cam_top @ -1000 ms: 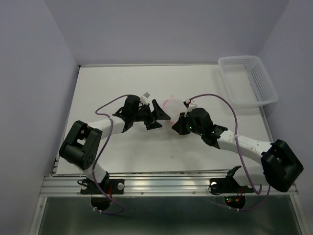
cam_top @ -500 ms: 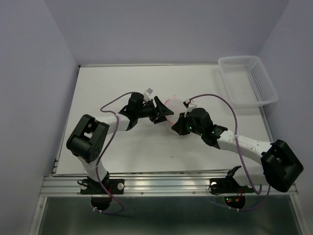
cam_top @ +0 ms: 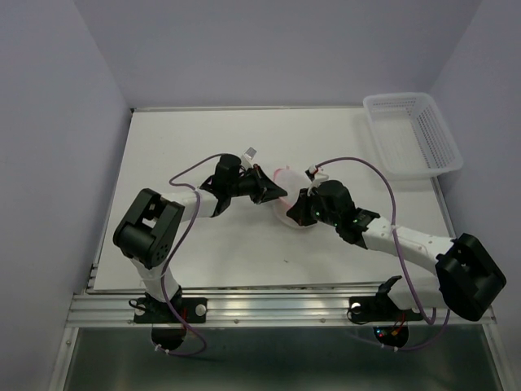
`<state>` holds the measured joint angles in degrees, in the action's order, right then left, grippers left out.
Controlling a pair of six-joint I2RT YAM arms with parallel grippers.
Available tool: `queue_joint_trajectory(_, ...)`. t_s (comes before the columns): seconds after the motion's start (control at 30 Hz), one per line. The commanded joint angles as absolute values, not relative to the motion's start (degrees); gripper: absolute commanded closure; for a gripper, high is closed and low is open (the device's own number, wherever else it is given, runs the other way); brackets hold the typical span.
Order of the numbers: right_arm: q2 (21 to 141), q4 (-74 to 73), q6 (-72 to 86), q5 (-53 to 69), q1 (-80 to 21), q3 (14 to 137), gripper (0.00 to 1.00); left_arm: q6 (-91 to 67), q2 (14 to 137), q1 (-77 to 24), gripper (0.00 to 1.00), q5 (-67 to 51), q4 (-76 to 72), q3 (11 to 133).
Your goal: Unzip the laundry bag and remove the bra
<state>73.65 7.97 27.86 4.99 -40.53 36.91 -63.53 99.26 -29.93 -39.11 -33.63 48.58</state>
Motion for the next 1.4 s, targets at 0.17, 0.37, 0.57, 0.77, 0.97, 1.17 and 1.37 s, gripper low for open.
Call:
queue_joint_trajectory(0.17,71.4,1.7,24.8,-2.5,-39.7,38.9,0.99,-61.0,96.0,-29.3,1.0,-44.4,-35.6,51.7)
queue_joint_trajectory(0.37,70.6,0.2,24.2,1.5,-34.1,38.4,0.99,-57.2,96.1,-26.9,1.0,-49.2,-35.2,53.0)
queue_joint_trajectory(0.57,70.3,-2.0,19.9,7.2,-28.0,39.2,0.99,-47.3,96.0,-24.4,1.0,-50.4,-24.9,57.2)
queue_joint_trajectory(0.77,70.4,-3.3,13.5,7.4,-23.9,41.7,0.99,-28.7,98.3,-24.1,1.0,-50.0,-6.6,67.1)
queue_joint_trajectory(0.97,73.6,-1.1,5.2,4.5,-21.8,43.0,0.99,-17.7,101.7,-23.3,1.0,-51.9,3.5,73.9)
queue_joint_trajectory(1.17,75.6,1.0,2.5,6.1,-19.9,43.5,0.99,-13.4,103.1,-23.1,1.0,-48.3,10.0,78.9)
queue_joint_trajectory(1.37,72.4,3.1,0.7,10.1,-19.9,41.1,0.99,-11.7,103.2,-22.8,1.0,-47.5,11.5,80.6)
